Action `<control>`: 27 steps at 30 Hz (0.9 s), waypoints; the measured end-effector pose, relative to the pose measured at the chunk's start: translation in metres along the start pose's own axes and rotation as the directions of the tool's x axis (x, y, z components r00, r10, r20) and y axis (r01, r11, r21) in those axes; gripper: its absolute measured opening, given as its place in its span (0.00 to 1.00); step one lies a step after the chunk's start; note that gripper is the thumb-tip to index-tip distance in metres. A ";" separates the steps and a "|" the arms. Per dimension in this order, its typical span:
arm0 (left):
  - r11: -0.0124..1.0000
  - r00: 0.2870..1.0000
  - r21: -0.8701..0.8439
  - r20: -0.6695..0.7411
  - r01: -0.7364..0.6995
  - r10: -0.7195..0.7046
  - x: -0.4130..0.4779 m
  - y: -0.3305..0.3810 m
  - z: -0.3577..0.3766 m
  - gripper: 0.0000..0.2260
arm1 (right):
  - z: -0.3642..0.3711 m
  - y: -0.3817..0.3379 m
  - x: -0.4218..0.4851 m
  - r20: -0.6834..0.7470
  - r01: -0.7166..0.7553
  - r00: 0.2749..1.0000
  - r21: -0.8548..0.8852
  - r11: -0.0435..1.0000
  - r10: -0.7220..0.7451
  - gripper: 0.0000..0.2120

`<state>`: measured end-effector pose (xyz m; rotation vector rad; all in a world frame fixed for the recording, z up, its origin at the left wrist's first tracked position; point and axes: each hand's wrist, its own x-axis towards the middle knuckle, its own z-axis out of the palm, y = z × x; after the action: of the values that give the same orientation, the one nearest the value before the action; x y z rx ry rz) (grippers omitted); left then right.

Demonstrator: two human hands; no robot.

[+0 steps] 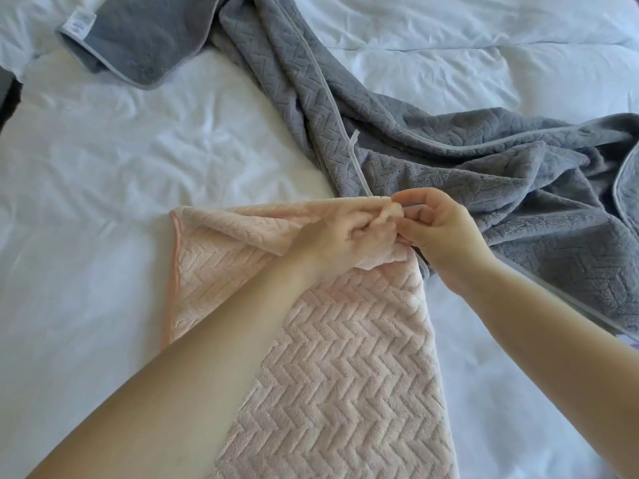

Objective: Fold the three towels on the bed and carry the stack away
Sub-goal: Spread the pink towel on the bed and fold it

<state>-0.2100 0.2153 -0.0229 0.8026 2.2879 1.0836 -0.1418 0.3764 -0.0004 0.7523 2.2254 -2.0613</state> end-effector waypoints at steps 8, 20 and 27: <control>0.996 0.999 -0.088 -0.034 -0.007 0.004 0.017 0.003 -0.004 0.06 | -0.005 -0.011 0.034 -0.008 0.129 0.990 -0.364 0.922 -0.142 0.06; 0.999 0.999 0.029 0.008 0.033 -0.034 0.055 -0.018 -0.036 0.13 | -0.028 -0.024 0.083 0.275 0.134 0.961 -0.388 0.912 -0.024 0.08; 0.981 0.998 -0.184 -0.035 -0.053 0.048 0.061 -0.020 -0.032 0.05 | -0.032 -0.025 0.081 0.568 0.302 0.818 -0.560 0.772 0.092 0.12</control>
<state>-0.2791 0.2299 -0.0311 0.7778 2.1622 1.3181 -0.2128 0.4333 0.0003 -0.0668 2.3505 -1.1489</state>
